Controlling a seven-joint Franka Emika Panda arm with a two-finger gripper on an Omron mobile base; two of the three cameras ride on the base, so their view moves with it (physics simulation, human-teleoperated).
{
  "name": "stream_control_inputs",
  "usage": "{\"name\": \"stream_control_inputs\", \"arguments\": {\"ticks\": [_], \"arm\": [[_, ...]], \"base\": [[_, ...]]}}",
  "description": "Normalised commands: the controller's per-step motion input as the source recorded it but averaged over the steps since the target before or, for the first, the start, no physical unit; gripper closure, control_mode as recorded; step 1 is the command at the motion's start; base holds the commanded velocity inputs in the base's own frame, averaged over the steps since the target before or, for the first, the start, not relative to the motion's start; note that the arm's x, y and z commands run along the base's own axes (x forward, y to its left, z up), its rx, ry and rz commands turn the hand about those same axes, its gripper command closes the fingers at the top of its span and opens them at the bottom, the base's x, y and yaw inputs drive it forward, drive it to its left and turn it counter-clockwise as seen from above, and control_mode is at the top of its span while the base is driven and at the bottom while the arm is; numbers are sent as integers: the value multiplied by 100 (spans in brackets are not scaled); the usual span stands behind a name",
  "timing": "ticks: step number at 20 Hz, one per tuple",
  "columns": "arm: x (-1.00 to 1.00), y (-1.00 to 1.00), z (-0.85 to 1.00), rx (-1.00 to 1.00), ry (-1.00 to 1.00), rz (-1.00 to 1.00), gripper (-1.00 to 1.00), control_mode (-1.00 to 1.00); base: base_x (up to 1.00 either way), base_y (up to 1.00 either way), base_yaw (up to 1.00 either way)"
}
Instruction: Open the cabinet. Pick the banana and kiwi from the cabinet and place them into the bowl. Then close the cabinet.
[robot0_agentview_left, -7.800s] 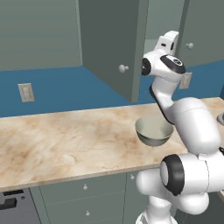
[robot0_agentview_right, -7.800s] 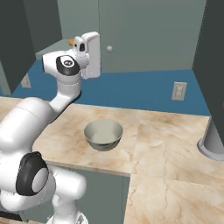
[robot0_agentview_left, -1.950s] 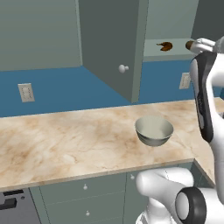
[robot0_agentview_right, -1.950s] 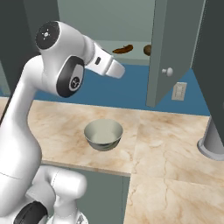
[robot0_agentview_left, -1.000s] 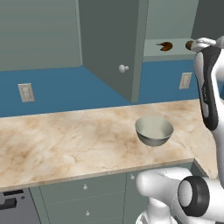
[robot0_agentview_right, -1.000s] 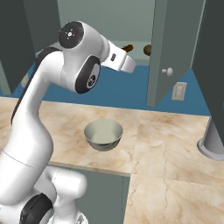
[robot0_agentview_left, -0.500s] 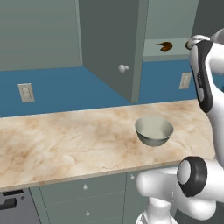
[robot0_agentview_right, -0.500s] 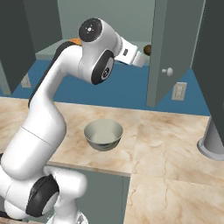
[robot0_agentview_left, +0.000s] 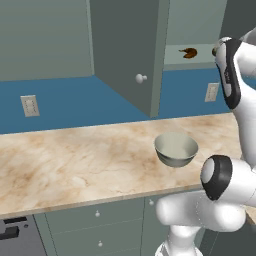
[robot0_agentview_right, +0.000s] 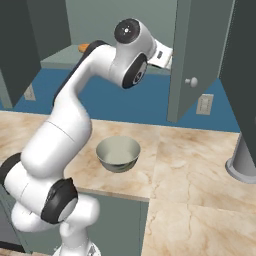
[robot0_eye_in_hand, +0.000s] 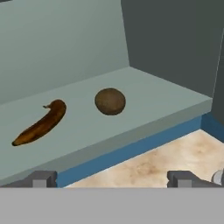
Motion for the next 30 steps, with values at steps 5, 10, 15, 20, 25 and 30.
{"name": "stream_control_inputs", "arguments": {"ticks": [5, 10, 15, 20, 25, 30], "arm": [[55, -18, 0, 0, 0, 1, -100, -100], [53, -9, 0, 0, 0, 0, -100, -100], [25, -5, 0, 0, 0, 0, -100, -100], [19, -13, 0, 0, 0, 1, -100, -100], [12, -18, -17, 0, 0, 5, -100, -100], [13, -22, -10, 0, 0, 5, -100, -100]], "base": [[0, 0, 0], [0, 0, 0], [0, 0, 0], [0, 0, 0], [0, 0, 0], [0, 0, 0]]}}
